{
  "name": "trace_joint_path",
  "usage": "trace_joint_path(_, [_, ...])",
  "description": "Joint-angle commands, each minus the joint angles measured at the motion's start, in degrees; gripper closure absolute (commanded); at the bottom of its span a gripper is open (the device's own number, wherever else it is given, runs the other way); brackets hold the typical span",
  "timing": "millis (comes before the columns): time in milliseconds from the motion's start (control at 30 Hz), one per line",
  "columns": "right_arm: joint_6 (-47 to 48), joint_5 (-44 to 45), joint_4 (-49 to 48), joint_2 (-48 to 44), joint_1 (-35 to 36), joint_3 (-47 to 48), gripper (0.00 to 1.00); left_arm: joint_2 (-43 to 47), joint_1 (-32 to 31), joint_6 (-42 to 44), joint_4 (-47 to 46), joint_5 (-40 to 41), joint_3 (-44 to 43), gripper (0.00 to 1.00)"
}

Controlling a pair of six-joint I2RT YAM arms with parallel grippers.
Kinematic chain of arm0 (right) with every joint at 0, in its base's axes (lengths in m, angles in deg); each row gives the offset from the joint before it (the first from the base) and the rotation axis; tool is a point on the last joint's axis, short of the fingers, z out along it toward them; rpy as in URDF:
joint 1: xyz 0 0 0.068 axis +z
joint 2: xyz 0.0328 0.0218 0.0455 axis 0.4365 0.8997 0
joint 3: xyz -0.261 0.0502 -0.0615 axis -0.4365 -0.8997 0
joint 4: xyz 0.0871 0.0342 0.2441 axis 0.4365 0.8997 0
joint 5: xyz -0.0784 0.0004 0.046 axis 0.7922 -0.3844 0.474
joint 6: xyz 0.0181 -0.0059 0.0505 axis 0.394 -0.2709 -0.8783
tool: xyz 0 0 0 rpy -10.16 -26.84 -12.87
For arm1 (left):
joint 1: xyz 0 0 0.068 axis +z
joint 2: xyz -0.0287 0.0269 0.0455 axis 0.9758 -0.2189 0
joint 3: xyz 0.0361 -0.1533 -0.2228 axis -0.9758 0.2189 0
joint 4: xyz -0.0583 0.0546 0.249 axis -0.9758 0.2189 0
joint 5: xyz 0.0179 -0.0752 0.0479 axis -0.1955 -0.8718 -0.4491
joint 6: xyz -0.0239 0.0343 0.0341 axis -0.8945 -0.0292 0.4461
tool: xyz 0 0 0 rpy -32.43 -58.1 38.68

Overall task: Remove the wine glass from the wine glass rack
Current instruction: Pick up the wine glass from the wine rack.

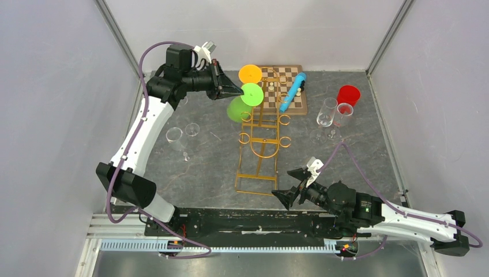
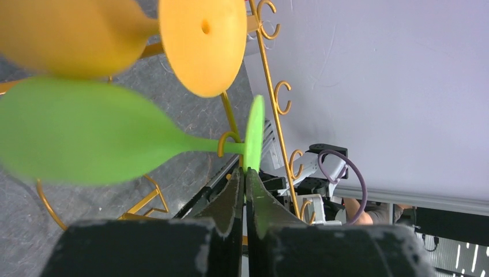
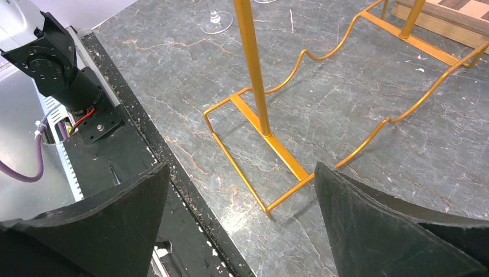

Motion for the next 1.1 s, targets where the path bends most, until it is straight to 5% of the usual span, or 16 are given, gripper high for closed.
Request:
trace_joint_path(0, [-0.67,1.27,-1.26,-0.29,0.29,-0.34,0.02,-0.37,-0.57,-0.98,-1.83,-1.67,-2.35,0.98])
trace_joint_path(1067, [-1.79,1.35,-1.13,-0.48,0.2,-0.69,0.02,1.92,0.0,0.6,6.02,3.33,-8.76,0.98])
